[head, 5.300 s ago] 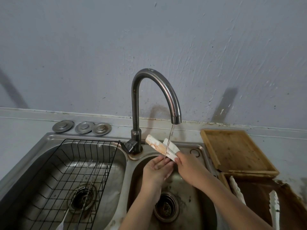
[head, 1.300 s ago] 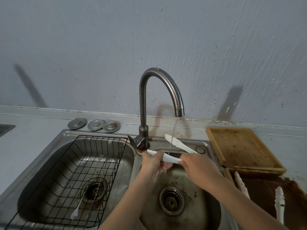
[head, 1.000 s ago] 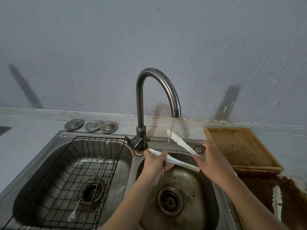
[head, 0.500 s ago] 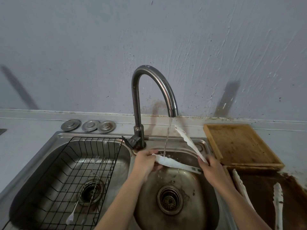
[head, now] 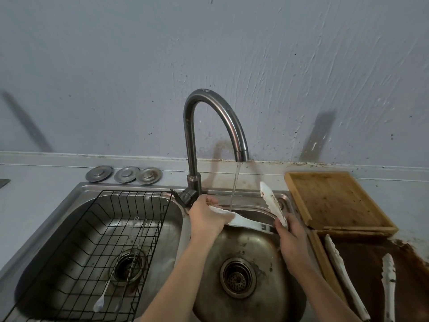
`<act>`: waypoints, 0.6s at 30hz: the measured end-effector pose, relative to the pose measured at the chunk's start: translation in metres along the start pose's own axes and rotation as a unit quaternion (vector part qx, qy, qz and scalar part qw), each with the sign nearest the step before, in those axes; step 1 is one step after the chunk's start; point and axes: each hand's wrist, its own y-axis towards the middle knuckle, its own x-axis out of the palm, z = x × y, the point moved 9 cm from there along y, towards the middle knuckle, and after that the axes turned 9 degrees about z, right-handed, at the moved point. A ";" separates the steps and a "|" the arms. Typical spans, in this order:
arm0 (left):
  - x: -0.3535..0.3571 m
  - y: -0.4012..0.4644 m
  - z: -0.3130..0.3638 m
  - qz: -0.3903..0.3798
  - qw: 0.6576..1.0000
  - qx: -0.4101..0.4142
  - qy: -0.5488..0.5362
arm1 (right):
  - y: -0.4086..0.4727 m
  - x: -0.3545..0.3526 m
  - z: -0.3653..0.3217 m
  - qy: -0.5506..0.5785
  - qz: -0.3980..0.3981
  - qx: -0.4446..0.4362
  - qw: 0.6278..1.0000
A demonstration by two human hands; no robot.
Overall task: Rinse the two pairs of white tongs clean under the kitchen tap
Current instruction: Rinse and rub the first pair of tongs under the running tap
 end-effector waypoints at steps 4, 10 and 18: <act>0.005 -0.006 -0.004 0.019 0.996 -0.029 -0.081 | -0.002 -0.004 -0.008 0.007 0.012 -0.046 0.999; 0.015 -0.011 -0.009 -0.052 0.994 -0.028 -0.094 | 0.000 -0.017 -0.027 -0.032 0.026 -0.153 0.987; 0.040 -0.028 -0.014 -0.148 0.973 -0.087 -0.153 | 0.020 -0.037 -0.028 -0.130 0.036 -0.214 0.967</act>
